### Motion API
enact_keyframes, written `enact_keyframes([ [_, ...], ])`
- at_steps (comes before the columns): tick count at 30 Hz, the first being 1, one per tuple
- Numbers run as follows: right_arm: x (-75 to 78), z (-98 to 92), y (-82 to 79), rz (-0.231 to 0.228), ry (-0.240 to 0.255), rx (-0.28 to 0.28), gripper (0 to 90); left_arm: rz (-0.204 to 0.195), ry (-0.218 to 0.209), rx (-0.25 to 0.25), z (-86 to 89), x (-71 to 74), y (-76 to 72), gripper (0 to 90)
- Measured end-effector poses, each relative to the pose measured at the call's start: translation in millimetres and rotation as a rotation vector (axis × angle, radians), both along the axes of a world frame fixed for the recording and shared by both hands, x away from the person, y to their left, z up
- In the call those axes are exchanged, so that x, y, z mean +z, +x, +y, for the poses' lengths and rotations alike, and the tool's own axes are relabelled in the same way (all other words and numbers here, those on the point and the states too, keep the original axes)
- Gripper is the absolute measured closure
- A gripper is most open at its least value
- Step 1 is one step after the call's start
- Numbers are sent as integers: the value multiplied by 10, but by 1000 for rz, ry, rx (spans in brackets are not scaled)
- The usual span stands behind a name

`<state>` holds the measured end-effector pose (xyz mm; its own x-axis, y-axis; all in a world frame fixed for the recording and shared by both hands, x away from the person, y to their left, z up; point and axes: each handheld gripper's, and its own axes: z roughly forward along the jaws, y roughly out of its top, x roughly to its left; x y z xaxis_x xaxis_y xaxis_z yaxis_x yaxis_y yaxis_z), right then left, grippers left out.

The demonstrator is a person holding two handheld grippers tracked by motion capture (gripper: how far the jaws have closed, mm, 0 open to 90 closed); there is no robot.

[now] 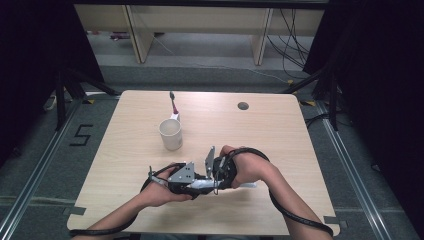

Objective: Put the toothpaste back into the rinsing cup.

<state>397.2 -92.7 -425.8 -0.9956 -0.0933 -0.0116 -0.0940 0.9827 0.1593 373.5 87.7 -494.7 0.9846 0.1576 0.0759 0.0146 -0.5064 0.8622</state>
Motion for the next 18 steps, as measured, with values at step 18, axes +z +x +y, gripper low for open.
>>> enact_keyframes([
  [18,43,40,-8,-4,-21,-14,748,-13,2,24,-9,31,-44,633],
])
